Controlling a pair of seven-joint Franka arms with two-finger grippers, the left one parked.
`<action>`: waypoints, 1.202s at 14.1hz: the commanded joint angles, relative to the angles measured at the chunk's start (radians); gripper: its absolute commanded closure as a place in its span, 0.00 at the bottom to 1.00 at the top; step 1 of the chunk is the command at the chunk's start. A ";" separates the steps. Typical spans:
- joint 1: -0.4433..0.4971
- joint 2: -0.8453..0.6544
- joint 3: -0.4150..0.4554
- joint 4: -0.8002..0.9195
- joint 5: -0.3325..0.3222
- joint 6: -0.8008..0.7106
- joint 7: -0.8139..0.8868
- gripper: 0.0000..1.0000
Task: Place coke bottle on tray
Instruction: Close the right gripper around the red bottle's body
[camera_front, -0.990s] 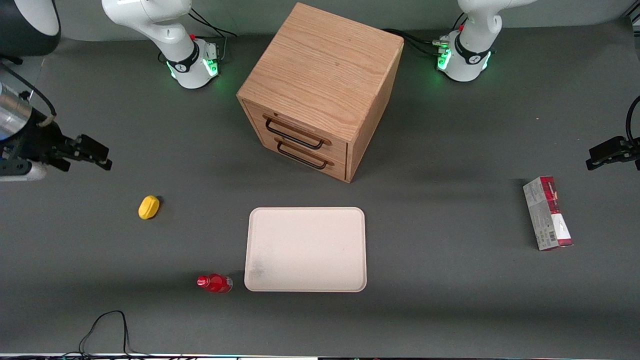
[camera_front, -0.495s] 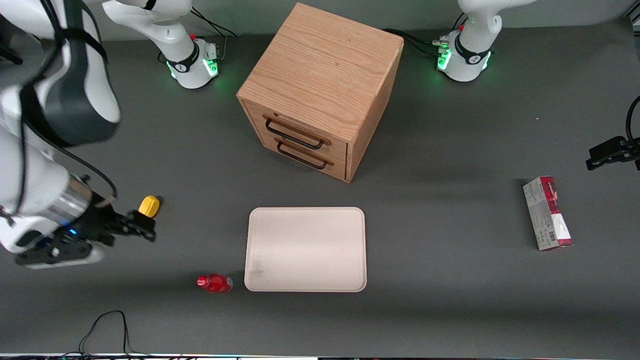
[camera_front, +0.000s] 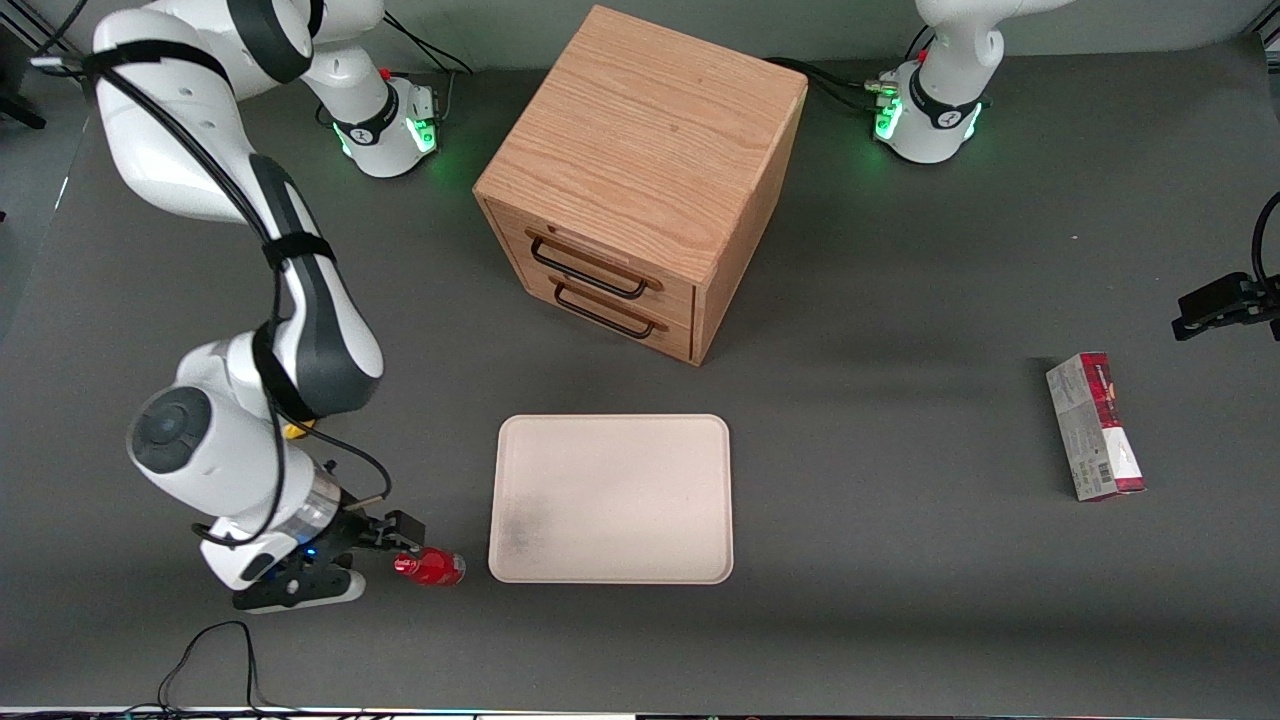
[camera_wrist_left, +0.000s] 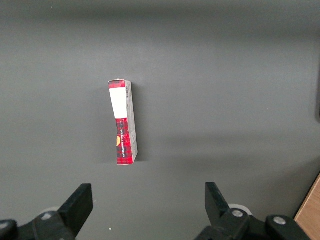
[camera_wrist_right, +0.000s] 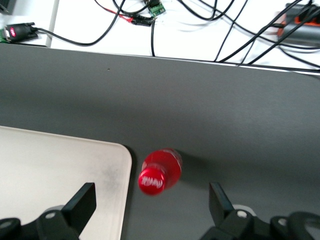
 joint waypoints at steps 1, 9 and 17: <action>-0.010 0.031 0.020 -0.006 -0.021 0.048 0.005 0.01; -0.016 0.062 0.021 -0.023 -0.026 0.048 -0.038 0.46; -0.035 0.062 0.044 -0.015 -0.021 0.049 -0.016 0.98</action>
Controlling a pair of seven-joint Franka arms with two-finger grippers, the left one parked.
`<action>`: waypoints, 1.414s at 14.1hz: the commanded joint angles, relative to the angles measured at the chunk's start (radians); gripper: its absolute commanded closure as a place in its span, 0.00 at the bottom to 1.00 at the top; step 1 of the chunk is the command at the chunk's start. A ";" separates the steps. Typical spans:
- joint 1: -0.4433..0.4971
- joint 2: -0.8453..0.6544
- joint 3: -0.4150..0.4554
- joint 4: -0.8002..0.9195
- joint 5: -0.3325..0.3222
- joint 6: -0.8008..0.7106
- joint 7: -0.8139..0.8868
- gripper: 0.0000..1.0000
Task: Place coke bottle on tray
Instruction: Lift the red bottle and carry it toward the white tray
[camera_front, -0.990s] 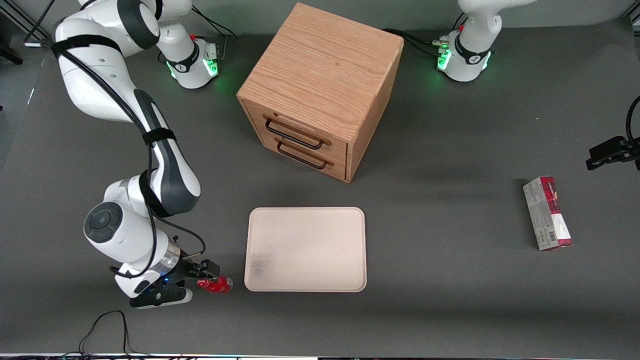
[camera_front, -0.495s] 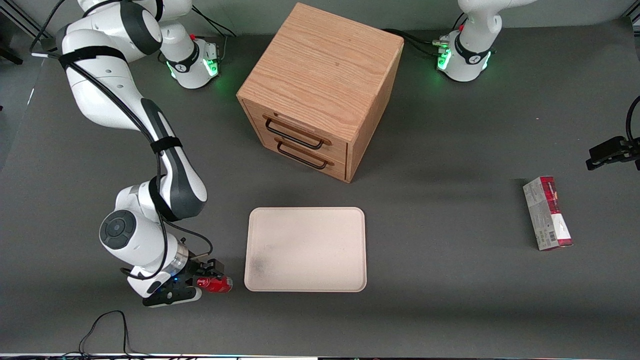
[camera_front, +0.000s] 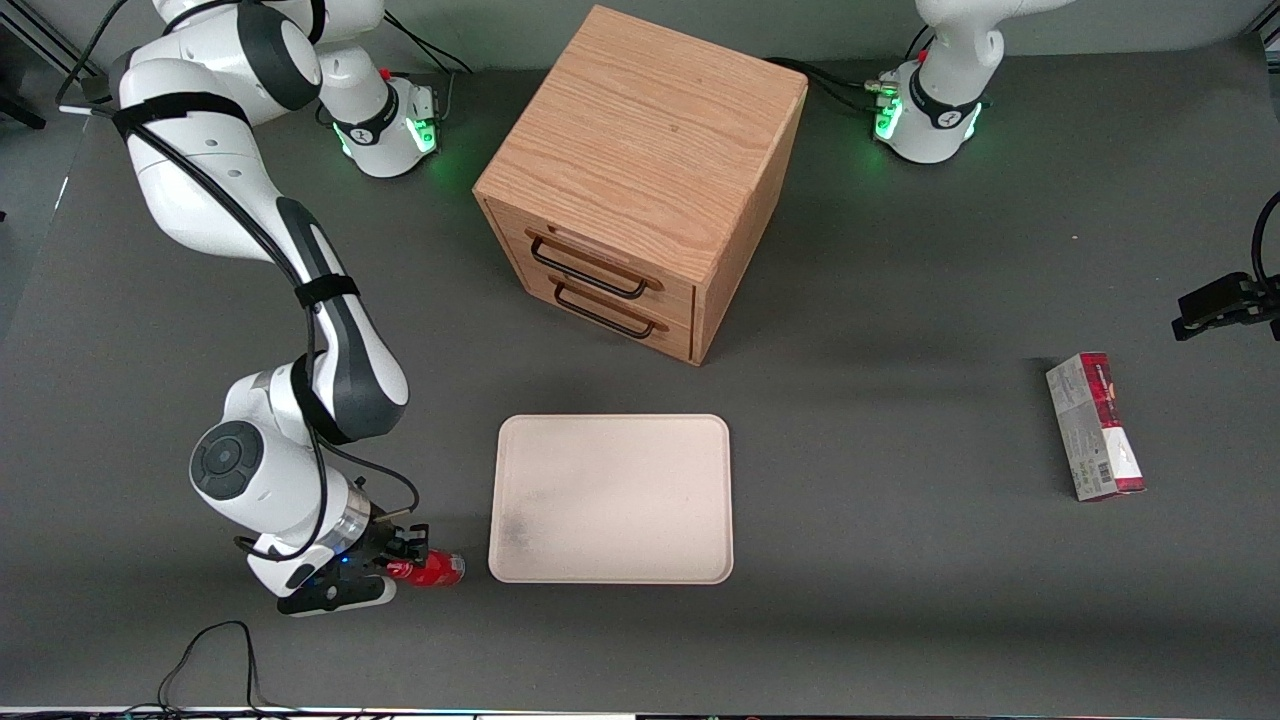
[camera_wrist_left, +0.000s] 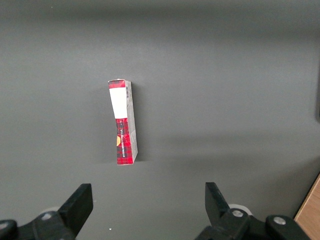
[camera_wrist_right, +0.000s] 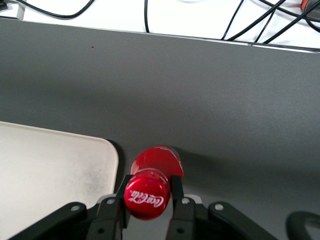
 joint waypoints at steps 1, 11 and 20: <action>-0.017 -0.005 0.028 0.001 -0.004 0.011 0.019 1.00; -0.015 -0.248 0.019 0.085 -0.041 -0.369 0.075 1.00; 0.008 -0.300 0.209 -0.042 -0.208 -0.264 0.419 1.00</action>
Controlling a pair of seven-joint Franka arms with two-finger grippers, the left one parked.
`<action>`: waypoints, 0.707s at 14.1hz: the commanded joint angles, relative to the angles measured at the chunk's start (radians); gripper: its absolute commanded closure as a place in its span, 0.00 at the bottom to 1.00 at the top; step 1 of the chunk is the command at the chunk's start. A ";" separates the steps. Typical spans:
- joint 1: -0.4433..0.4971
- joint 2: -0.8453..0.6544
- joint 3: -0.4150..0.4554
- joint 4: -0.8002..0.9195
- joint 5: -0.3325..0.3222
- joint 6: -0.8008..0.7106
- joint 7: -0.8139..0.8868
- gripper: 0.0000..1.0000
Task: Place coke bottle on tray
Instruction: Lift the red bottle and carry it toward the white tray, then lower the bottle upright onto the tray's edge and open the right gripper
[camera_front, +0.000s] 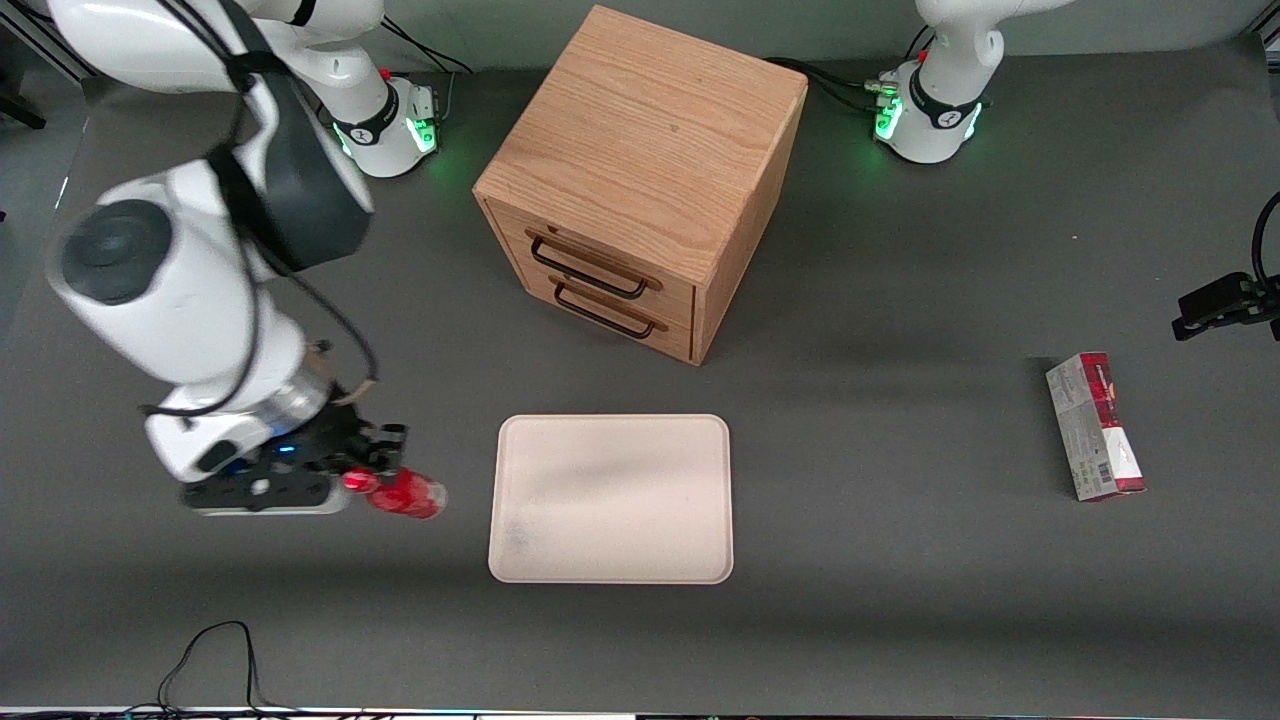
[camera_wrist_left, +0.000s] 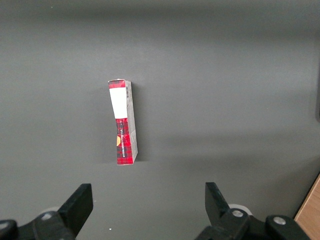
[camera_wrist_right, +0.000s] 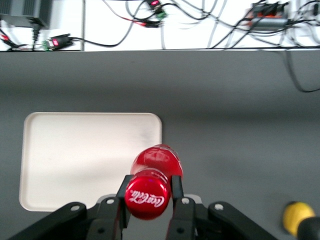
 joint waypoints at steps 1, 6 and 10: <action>-0.004 0.014 0.011 -0.101 -0.032 0.138 0.054 1.00; 0.007 0.084 0.011 -0.207 -0.036 0.307 0.070 1.00; 0.007 0.141 0.006 -0.207 -0.067 0.353 0.066 1.00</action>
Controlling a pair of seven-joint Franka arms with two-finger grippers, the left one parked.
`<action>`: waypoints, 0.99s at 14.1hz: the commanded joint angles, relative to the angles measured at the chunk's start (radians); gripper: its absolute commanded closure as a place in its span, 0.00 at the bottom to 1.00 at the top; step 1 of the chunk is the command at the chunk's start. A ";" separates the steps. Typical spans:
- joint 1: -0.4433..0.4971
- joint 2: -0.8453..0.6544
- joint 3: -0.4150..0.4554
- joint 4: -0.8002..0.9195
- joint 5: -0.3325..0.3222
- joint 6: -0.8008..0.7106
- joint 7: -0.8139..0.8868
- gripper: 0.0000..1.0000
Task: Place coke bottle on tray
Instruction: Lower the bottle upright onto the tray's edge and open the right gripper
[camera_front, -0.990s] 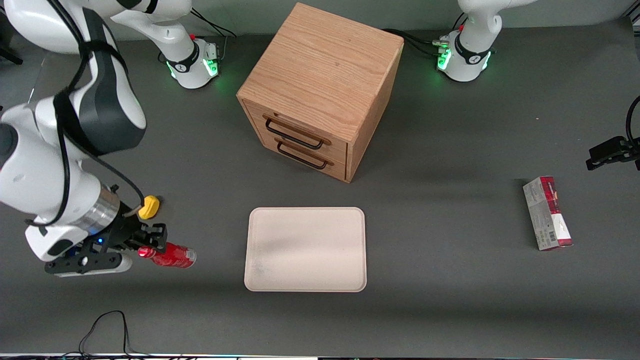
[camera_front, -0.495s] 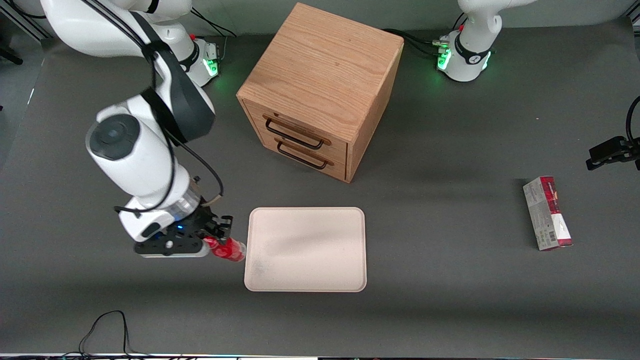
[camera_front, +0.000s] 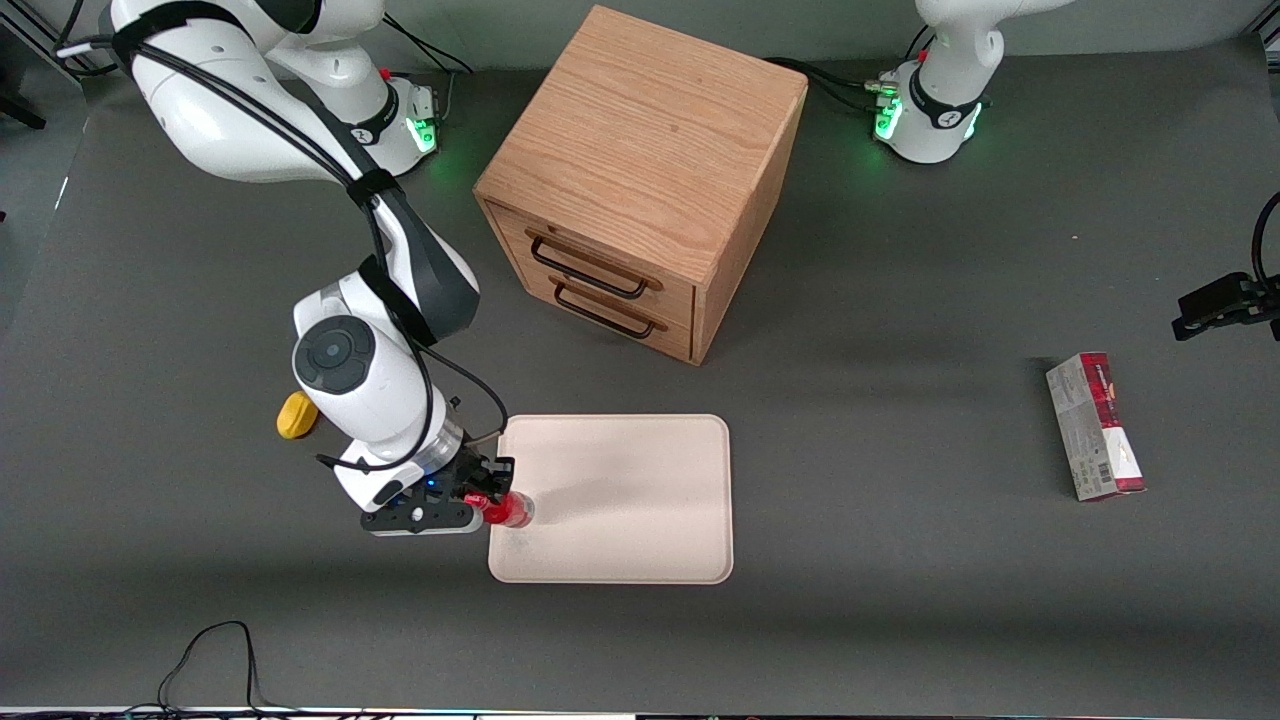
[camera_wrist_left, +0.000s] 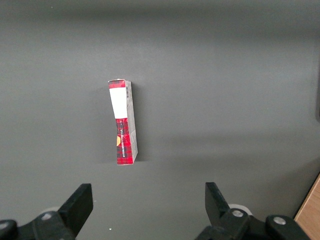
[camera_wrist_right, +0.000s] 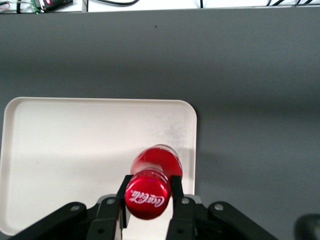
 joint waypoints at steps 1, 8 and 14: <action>-0.004 0.019 0.005 -0.002 -0.068 0.030 0.027 1.00; -0.012 0.056 0.005 -0.014 -0.079 0.089 0.027 1.00; -0.018 0.071 0.005 -0.014 -0.108 0.133 0.031 0.00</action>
